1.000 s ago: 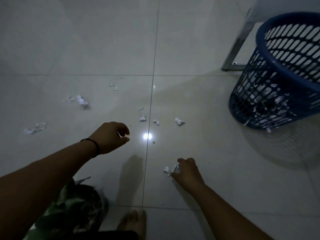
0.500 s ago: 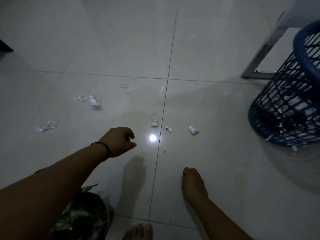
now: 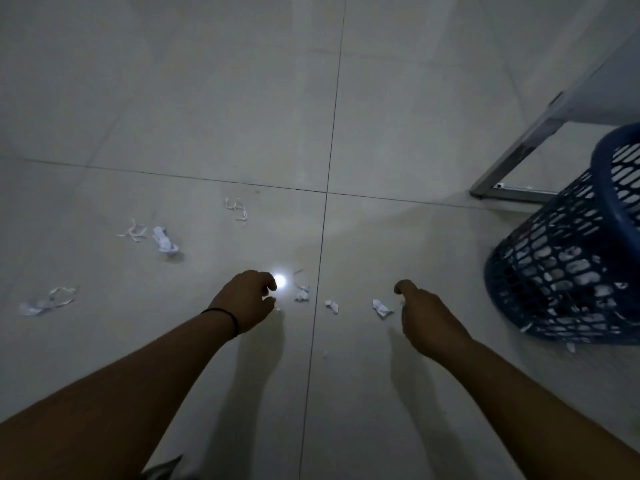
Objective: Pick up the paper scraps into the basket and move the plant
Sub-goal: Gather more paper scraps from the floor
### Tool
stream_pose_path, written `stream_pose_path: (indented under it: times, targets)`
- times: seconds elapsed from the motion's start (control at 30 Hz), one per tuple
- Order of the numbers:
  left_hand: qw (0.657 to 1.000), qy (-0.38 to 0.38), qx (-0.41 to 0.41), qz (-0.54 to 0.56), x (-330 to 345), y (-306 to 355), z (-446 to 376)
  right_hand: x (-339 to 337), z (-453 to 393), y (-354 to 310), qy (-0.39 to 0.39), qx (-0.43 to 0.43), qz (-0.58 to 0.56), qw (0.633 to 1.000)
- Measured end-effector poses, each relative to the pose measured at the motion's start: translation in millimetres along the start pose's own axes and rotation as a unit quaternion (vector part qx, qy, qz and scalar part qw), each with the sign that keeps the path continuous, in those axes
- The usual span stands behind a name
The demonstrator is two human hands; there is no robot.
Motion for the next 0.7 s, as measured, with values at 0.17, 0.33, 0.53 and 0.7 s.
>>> stream_pose_path:
  times: [0.17, 0.33, 0.53, 0.7]
  targets:
    - [1.000, -0.006, 0.023, 0.013, -4.0, 15.4, -18.5, -30.6, -22.7, 18.0, -0.017, -0.011, 0.101, 0.995]
    - [1.000, -0.015, 0.014, 0.004, 11.8, 32.1, -49.9, -38.7, -55.4, 38.8, -0.016, -0.020, 0.123, 0.992]
    - [0.999, 0.008, 0.032, -0.006, 22.3, 29.9, -69.3, 30.1, -97.4, 29.8, -0.087, -0.021, 0.084, 0.993]
    - [0.998, -0.032, -0.002, -0.059, 12.2, 19.8, -65.3, 57.6, -112.5, 28.0, -0.143, -0.028, 0.079, 0.986]
Point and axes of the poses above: each hand's wrist, its own z-axis away from the middle knuckle, its own x-axis out of the palm, y = z × x, the point moved 8 cm from there along -z, towards the middle knuckle, and after that the axes turned 4 degrees about z, right-handed, at the moved point
